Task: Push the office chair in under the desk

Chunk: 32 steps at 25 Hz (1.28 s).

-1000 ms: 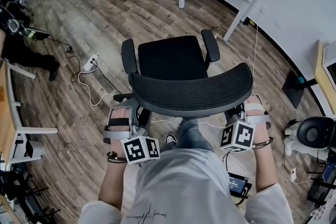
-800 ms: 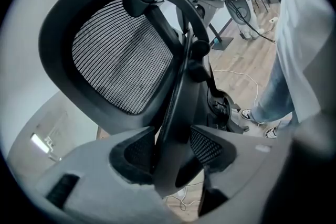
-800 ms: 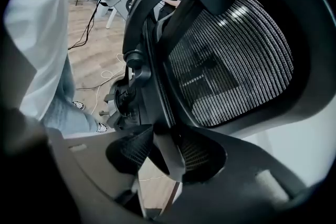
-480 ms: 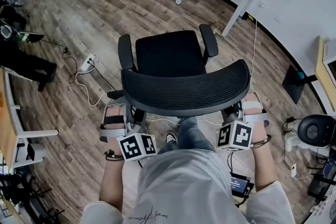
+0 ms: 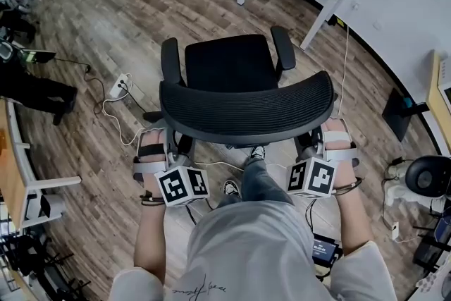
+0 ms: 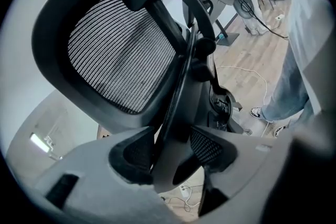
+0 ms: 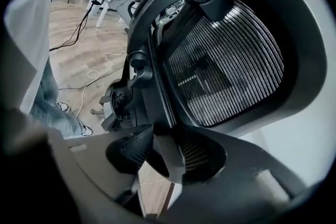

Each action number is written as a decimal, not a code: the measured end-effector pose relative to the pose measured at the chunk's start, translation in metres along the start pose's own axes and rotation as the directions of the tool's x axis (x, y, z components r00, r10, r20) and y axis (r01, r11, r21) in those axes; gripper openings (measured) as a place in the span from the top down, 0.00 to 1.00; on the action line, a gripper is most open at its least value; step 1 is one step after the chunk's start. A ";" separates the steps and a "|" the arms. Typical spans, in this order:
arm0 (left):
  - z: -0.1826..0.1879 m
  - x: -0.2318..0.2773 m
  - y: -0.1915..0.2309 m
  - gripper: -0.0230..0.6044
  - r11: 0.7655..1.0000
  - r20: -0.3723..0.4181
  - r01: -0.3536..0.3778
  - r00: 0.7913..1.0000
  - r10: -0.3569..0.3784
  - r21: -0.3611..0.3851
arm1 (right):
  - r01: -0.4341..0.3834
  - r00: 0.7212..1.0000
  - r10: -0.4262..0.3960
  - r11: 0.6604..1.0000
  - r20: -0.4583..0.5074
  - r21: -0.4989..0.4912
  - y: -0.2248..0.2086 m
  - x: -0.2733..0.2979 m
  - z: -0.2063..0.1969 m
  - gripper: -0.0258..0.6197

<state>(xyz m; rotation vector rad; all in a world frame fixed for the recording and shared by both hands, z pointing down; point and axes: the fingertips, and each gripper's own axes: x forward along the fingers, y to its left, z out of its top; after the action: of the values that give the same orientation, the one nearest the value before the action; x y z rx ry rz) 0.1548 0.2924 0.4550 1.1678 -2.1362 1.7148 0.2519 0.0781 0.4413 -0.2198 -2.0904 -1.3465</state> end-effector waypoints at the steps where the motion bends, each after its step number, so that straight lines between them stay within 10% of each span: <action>1: 0.001 0.005 0.003 0.62 1.000 0.001 0.001 1.000 -0.001 -0.001 | 0.001 1.000 -0.001 1.000 0.000 -0.003 -0.003 0.004 0.000 0.69; 32: 0.071 0.156 0.079 0.62 1.000 -0.026 0.001 1.000 -0.001 0.005 | 0.003 0.996 -0.006 0.999 0.085 0.040 -0.118 0.127 -0.061 0.68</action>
<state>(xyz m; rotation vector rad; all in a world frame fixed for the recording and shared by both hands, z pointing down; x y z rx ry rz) 0.0204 0.1595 0.4602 1.1415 -2.1178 1.7261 0.1243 -0.0535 0.4432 -0.2598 -2.1879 -1.3178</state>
